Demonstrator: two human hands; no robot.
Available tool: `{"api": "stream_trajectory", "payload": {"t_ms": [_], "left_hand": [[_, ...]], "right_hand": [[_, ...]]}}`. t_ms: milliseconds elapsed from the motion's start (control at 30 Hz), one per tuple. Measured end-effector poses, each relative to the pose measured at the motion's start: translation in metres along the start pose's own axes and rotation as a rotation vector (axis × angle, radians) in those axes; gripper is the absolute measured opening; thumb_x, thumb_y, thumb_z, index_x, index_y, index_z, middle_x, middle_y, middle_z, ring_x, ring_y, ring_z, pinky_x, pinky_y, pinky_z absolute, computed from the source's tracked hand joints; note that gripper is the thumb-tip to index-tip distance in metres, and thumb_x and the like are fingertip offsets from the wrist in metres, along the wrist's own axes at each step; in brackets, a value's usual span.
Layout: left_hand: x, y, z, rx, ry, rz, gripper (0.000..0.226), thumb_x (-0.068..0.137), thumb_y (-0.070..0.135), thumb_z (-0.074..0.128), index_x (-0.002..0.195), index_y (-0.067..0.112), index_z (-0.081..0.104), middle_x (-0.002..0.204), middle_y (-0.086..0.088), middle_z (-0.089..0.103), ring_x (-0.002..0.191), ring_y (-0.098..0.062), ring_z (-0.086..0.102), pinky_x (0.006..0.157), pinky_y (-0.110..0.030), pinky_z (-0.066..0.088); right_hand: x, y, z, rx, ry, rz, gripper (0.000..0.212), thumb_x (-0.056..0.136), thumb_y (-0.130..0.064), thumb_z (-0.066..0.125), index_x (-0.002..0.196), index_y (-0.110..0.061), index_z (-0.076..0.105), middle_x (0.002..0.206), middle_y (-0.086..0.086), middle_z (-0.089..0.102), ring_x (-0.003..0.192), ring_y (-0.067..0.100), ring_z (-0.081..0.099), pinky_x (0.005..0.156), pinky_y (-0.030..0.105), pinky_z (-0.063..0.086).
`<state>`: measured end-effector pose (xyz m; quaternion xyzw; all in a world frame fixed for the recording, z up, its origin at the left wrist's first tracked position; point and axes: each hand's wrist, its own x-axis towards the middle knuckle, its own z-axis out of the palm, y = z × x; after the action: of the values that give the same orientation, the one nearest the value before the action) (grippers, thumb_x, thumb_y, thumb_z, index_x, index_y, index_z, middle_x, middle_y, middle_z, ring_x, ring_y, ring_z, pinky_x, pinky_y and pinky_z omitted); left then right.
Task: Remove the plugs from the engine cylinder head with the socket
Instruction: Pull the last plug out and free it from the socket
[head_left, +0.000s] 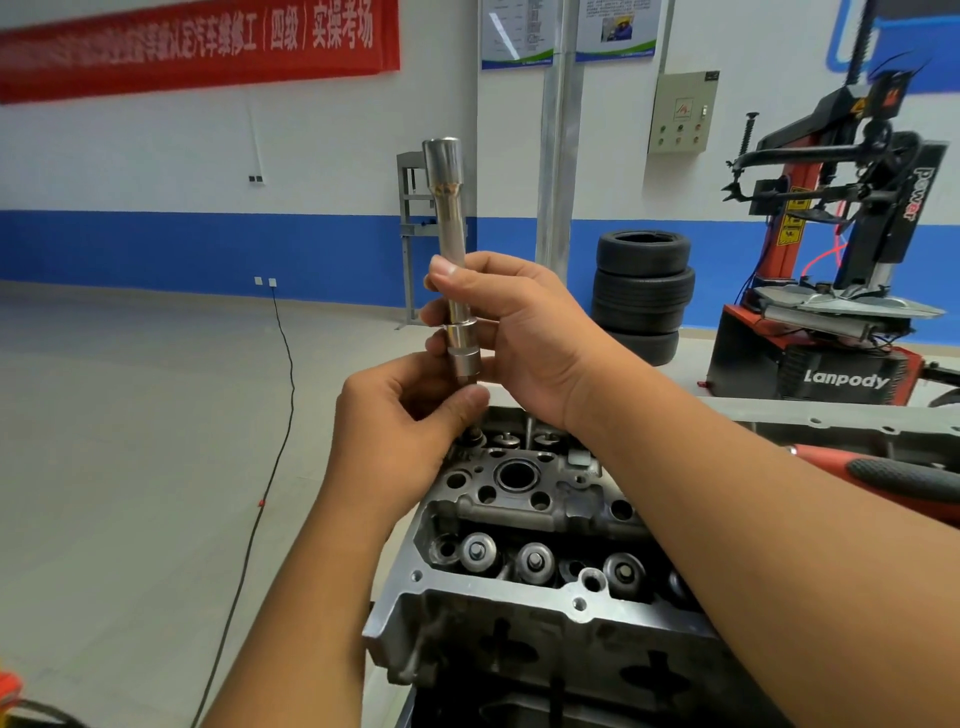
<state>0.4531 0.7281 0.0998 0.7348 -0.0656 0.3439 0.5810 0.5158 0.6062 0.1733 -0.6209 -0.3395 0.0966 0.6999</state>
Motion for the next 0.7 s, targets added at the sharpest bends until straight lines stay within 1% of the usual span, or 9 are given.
{"api": "stream_trajectory", "payload": {"t_ms": [67, 100, 167, 267, 367, 433, 533, 600, 700], "left_hand": [[-0.0005, 0.0013, -0.0007, -0.048, -0.077, -0.008, 0.039, 0.094, 0.0, 0.072, 0.1, 0.038, 0.074, 0.095, 0.014, 0.081, 0.092, -0.004, 0.077, 0.079, -0.011, 0.057], [-0.0001, 0.0015, -0.0007, -0.049, -0.088, -0.007, 0.042, 0.095, -0.004, 0.069, 0.101, 0.038, 0.073, 0.096, 0.013, 0.081, 0.093, -0.005, 0.077, 0.08, -0.012, 0.057], [0.0003, 0.0017, 0.0008, -0.016, -0.046, -0.003, 0.044, 0.092, -0.006, 0.072, 0.099, 0.038, 0.072, 0.091, 0.014, 0.08, 0.088, -0.005, 0.077, 0.076, -0.011, 0.057], [0.0001, 0.001, 0.0021, 0.014, 0.043, -0.009, 0.04, 0.084, 0.004, 0.084, 0.097, 0.04, 0.071, 0.084, 0.015, 0.079, 0.08, -0.005, 0.077, 0.069, -0.012, 0.057], [-0.0004, 0.0015, 0.001, 0.02, 0.052, -0.016, 0.038, 0.082, 0.013, 0.087, 0.099, 0.043, 0.07, 0.084, 0.014, 0.079, 0.08, -0.006, 0.077, 0.068, -0.013, 0.058], [-0.0004, 0.0031, 0.0016, -0.011, -0.006, -0.021, 0.04, 0.09, 0.01, 0.08, 0.103, 0.046, 0.069, 0.09, 0.015, 0.08, 0.085, -0.005, 0.077, 0.071, -0.013, 0.057], [-0.0018, 0.0057, 0.0038, -0.114, -0.073, -0.05, 0.042, 0.098, -0.001, 0.067, 0.113, 0.038, 0.069, 0.096, 0.011, 0.081, 0.091, -0.009, 0.078, 0.075, -0.013, 0.057], [-0.0018, 0.0064, 0.005, -0.116, -0.028, -0.062, 0.04, 0.095, -0.001, 0.07, 0.112, 0.035, 0.07, 0.09, 0.006, 0.081, 0.085, -0.013, 0.079, 0.074, -0.016, 0.059], [-0.0018, 0.0058, 0.0067, -0.089, 0.062, -0.059, 0.033, 0.085, 0.004, 0.083, 0.101, 0.032, 0.072, 0.082, 0.006, 0.08, 0.075, -0.012, 0.078, 0.067, -0.014, 0.057]], "right_hand": [[0.0001, -0.0002, -0.0001, -0.004, 0.015, 0.001, 0.018, 0.094, -0.033, 0.074, 0.097, -0.016, 0.068, 0.084, 0.004, 0.073, 0.074, 0.022, 0.071, 0.075, 0.04, 0.056], [0.0002, -0.0003, 0.0, -0.005, 0.022, 0.003, 0.019, 0.094, -0.033, 0.074, 0.098, -0.016, 0.068, 0.084, 0.004, 0.074, 0.075, 0.021, 0.071, 0.077, 0.041, 0.055], [0.0002, -0.0005, 0.0005, -0.01, 0.027, 0.004, 0.021, 0.095, -0.034, 0.073, 0.1, -0.014, 0.069, 0.085, 0.004, 0.074, 0.077, 0.021, 0.07, 0.078, 0.041, 0.057], [0.0002, -0.0008, 0.0009, -0.023, 0.033, 0.002, 0.021, 0.096, -0.035, 0.072, 0.095, -0.014, 0.071, 0.086, 0.004, 0.074, 0.081, 0.022, 0.069, 0.078, 0.041, 0.058], [0.0002, -0.0004, 0.0008, -0.026, 0.032, -0.006, 0.018, 0.096, -0.034, 0.073, 0.093, -0.016, 0.069, 0.085, 0.004, 0.074, 0.081, 0.021, 0.069, 0.072, 0.038, 0.058], [0.0001, 0.0003, -0.0003, -0.026, 0.04, -0.022, 0.016, 0.095, -0.032, 0.074, 0.094, -0.019, 0.065, 0.086, 0.005, 0.076, 0.079, 0.018, 0.07, 0.068, 0.036, 0.058], [0.0001, 0.0013, -0.0009, -0.028, 0.05, -0.044, 0.016, 0.096, -0.032, 0.073, 0.095, -0.02, 0.063, 0.087, 0.005, 0.077, 0.08, 0.016, 0.07, 0.066, 0.033, 0.057], [0.0002, 0.0011, -0.0008, -0.044, 0.046, -0.053, 0.014, 0.098, -0.033, 0.07, 0.098, -0.019, 0.067, 0.09, 0.004, 0.077, 0.085, 0.019, 0.068, 0.069, 0.035, 0.057], [-0.0005, 0.0002, 0.002, -0.067, 0.0, -0.033, 0.023, 0.103, -0.041, 0.061, 0.102, -0.022, 0.075, 0.092, 0.001, 0.076, 0.087, 0.02, 0.066, 0.075, 0.036, 0.056]]}}
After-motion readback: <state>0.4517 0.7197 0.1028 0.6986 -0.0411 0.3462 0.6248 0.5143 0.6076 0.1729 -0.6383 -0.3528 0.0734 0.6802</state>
